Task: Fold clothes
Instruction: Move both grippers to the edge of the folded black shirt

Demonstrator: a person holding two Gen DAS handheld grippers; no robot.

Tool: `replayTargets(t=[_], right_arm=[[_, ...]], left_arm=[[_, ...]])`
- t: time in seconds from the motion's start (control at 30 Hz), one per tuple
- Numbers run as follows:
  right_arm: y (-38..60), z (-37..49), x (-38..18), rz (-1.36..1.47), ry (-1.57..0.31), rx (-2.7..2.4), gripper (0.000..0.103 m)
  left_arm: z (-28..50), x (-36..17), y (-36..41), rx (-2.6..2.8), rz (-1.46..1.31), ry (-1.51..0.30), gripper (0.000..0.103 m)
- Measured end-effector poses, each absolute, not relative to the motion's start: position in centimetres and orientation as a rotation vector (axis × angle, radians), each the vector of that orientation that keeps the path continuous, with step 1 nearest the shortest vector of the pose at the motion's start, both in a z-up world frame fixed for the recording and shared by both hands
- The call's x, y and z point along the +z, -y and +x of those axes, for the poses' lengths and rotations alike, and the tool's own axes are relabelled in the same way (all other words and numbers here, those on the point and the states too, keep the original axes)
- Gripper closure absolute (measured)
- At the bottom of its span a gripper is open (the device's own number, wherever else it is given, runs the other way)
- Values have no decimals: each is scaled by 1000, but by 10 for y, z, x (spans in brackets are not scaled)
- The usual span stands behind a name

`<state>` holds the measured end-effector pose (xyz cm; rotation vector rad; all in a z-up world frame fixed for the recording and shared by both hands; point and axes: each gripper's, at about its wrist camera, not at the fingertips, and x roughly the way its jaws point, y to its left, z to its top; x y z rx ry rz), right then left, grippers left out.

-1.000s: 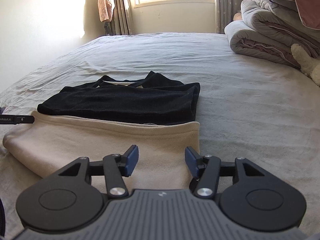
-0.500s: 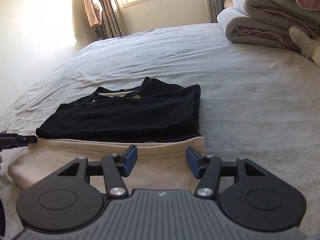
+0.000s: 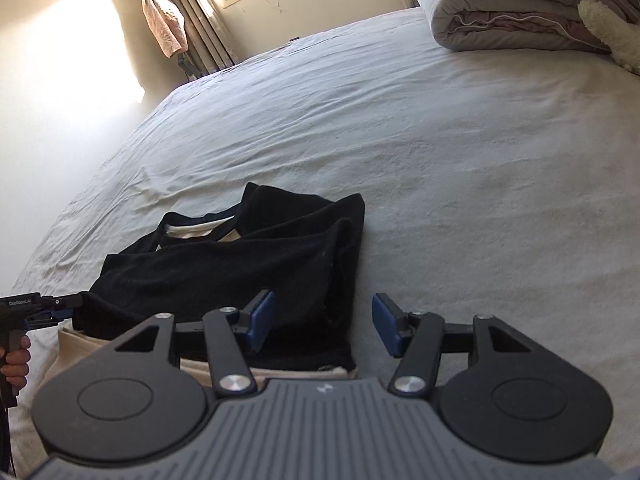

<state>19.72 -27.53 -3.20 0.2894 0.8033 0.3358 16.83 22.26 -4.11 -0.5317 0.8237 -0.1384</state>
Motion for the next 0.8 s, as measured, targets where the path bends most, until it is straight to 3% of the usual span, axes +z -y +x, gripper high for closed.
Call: replayTargets(t=[0.8], right_arm=[[257, 273, -54, 182, -811, 268, 45]], left_arm=[[242, -50, -214, -115, -455, -794, 63]])
